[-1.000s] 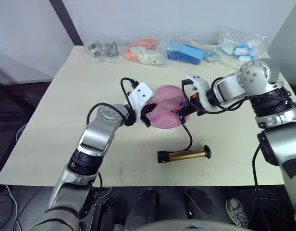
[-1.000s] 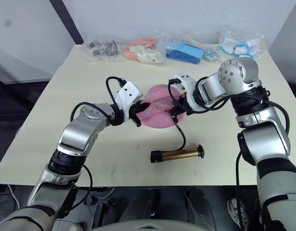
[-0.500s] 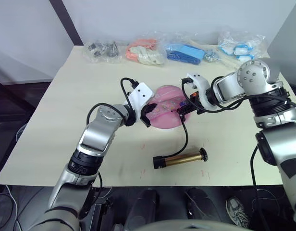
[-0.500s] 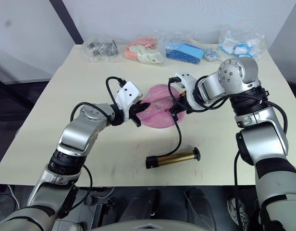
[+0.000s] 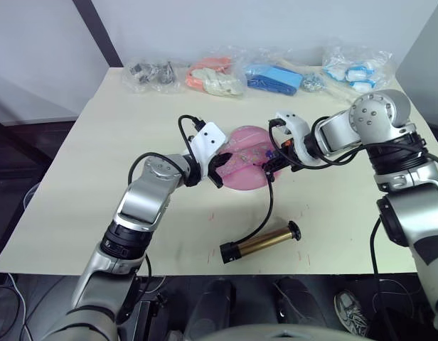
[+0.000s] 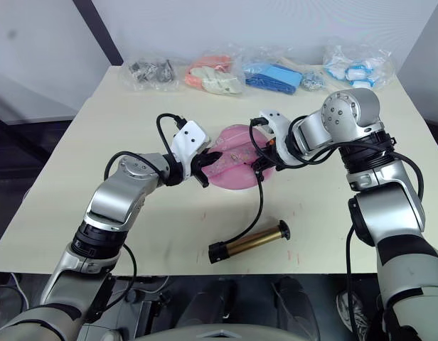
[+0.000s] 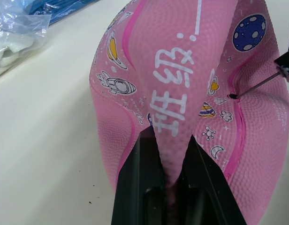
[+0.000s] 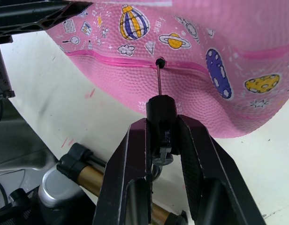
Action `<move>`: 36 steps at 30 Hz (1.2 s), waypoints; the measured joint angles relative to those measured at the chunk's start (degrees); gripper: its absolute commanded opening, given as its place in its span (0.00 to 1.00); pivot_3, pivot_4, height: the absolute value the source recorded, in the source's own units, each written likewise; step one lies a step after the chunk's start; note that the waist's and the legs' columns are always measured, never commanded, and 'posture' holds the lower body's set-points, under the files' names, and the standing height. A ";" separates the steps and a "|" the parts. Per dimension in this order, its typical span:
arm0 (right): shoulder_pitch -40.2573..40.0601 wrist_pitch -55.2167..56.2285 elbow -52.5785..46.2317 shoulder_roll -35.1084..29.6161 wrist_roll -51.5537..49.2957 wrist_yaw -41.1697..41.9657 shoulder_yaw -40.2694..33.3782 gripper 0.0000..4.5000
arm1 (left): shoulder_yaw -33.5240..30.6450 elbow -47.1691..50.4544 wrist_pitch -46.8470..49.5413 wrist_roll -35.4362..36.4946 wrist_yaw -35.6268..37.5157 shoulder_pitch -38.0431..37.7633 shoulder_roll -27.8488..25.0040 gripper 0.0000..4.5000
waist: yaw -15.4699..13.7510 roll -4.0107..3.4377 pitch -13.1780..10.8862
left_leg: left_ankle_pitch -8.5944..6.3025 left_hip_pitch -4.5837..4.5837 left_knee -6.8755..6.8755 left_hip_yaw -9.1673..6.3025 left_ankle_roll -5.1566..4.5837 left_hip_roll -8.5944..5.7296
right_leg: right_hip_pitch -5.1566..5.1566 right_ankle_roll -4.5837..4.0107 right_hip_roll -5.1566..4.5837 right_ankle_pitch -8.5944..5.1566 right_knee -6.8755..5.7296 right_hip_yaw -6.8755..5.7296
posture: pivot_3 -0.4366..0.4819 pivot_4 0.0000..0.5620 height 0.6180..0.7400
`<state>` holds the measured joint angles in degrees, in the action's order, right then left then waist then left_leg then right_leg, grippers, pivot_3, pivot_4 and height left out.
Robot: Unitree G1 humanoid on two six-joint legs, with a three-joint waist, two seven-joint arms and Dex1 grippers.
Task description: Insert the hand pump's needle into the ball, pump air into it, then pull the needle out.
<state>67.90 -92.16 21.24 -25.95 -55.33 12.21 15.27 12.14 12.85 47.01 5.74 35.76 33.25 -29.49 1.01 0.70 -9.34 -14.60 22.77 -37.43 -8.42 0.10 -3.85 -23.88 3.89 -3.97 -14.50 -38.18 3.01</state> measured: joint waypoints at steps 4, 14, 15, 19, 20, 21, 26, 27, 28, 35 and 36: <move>0.00 0.00 0.00 0.38 0.88 0.19 -0.15 0.07 | -0.03 0.04 0.01 0.00 0.01 -0.06 0.00 0.01 | 0.00 0.00 0.00 | 0.00 0.00 0.00 0.01 0.00 0.00 | 0.00 0.00 0.00 0.00 0.00 0.00 | 0.48 0.27 0.97; -0.20 0.00 0.00 0.82 2.21 0.80 -0.52 0.07 | -0.15 0.15 0.01 0.01 0.00 -0.22 0.00 0.01 | 0.05 0.00 0.00 | 0.00 0.00 0.00 0.01 0.00 0.00 | -0.01 0.00 0.00 0.00 -0.01 0.00 | 0.48 0.27 0.97; -0.20 0.00 0.00 0.82 2.29 0.86 -0.52 0.07 | -0.15 0.15 0.00 0.01 0.00 -0.22 0.00 0.01 | 0.05 0.00 0.00 | 0.00 0.00 0.00 0.01 0.00 0.00 | -0.01 0.00 0.00 0.00 -0.01 0.00 | 0.48 0.27 0.97; -0.21 0.00 0.00 0.79 2.38 1.14 -0.50 0.07 | -0.16 0.15 0.01 0.01 -0.02 -0.22 0.03 0.01 | 0.05 0.00 0.00 | 0.00 0.00 0.00 0.00 0.00 0.00 | -0.01 0.00 0.00 0.00 -0.01 0.00 | 0.48 0.27 0.97; -0.30 0.00 -0.04 0.71 2.33 1.19 -0.43 0.07 | -0.16 0.15 0.03 0.01 -0.02 -0.22 0.07 0.01 | 0.04 0.00 0.00 | 0.00 0.00 0.00 0.00 0.00 0.00 | -0.01 0.00 0.00 0.00 -0.01 0.00 | 0.48 0.27 0.97; -0.46 0.00 -0.07 0.69 2.31 1.23 -0.43 0.07 | -0.16 0.15 0.03 0.01 -0.03 -0.23 0.09 0.01 | 0.03 0.00 0.00 | 0.00 0.00 0.00 0.00 0.00 0.00 | -0.01 0.00 0.00 0.00 -0.01 0.00 | 0.48 0.27 0.97; -1.22 0.01 -0.48 0.59 2.12 1.23 -0.43 0.07 | -0.16 0.15 0.06 0.04 0.01 -0.25 0.10 0.01 | 0.03 -0.01 0.00 | 0.00 0.00 0.00 0.00 0.00 0.00 | -0.01 0.00 0.00 0.00 -0.01 0.00 | 0.48 0.27 0.97; -1.29 0.01 -0.49 0.60 2.10 1.21 -0.43 0.07 | -0.16 0.15 0.07 0.05 0.02 -0.25 0.10 0.01 | 0.03 -0.01 0.00 | 0.00 0.00 0.00 0.01 0.00 0.00 | -0.01 0.00 0.00 0.00 -0.01 0.01 | 0.48 0.27 0.97; -1.31 0.01 -0.49 0.60 2.10 1.18 -0.43 0.07 | -0.16 0.15 0.09 0.05 0.02 -0.25 0.10 0.01 | 0.03 -0.01 0.00 | 0.00 0.00 0.00 0.01 0.00 0.00 | -0.01 0.00 0.00 0.00 -0.01 0.01 | 0.48 0.27 0.97; -1.31 -0.01 -0.35 0.96 2.28 0.72 -0.51 0.07 | -0.16 0.32 0.21 0.08 0.02 -0.34 0.11 0.01 | 0.04 -0.01 0.01 | 0.00 0.00 0.00 0.01 0.00 0.00 | -0.01 0.00 0.00 0.00 -0.01 0.01 | 0.48 0.27 0.97; -1.31 -0.01 -0.05 1.17 2.28 0.45 -0.60 0.07 | -0.16 0.32 0.21 0.07 0.02 -0.36 0.10 0.01 | 0.04 -0.01 0.01 | 0.00 0.00 0.00 0.01 0.00 0.00 | -0.01 0.00 0.00 0.00 -0.01 0.00 | 0.48 0.27 0.97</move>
<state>66.59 -92.17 21.19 -24.78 -53.06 12.66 14.66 11.98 13.17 47.22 5.82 35.78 32.88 -29.39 1.05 0.69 -9.33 -14.60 22.77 -37.43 -8.42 0.11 -3.85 -23.88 3.89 -3.97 -14.50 -38.20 3.01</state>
